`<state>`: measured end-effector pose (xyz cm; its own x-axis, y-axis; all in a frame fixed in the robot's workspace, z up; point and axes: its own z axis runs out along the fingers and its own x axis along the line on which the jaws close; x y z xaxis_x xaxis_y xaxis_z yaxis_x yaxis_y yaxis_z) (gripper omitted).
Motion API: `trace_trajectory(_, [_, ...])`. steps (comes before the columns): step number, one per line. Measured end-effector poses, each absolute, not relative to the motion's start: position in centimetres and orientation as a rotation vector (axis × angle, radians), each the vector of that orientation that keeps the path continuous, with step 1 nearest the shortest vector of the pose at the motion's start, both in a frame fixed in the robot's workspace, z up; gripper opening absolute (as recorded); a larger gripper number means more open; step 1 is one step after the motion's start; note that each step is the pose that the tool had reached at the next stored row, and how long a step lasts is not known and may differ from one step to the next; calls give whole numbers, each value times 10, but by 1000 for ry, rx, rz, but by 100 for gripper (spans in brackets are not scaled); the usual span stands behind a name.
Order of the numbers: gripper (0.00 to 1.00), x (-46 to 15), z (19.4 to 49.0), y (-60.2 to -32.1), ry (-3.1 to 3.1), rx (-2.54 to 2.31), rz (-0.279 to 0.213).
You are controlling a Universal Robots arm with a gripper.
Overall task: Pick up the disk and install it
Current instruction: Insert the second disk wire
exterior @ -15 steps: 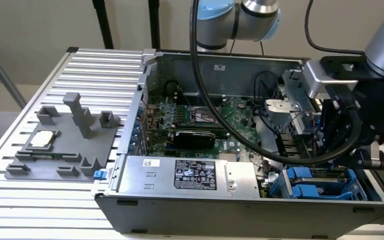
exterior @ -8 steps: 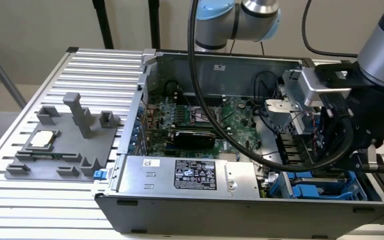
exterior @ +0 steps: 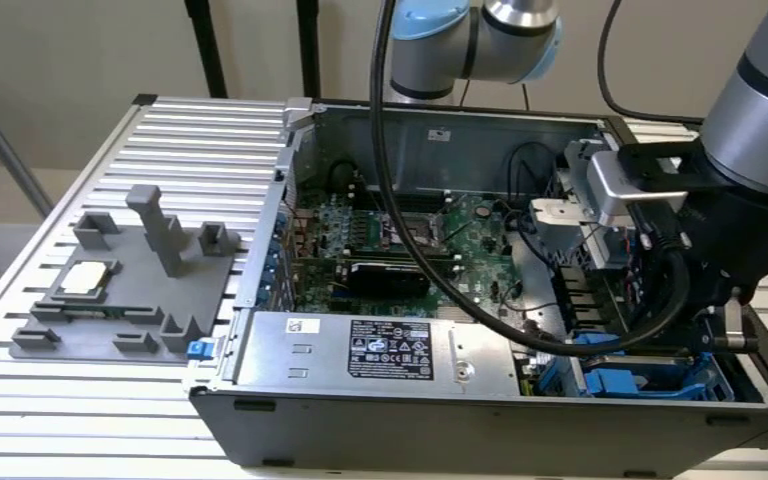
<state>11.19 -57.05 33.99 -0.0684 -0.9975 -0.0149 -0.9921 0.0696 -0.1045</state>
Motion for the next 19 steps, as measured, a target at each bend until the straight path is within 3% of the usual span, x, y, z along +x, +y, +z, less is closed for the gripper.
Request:
trace_trajectory(10, [0, 112, 334, -571, 2226, -2085, -111])
trace_trajectory(11, [100, 112, 333, -570, 2225, -2084, -110])
trace_trajectory(19, [100, 104, 348, -571, 2224, -2087, -110])
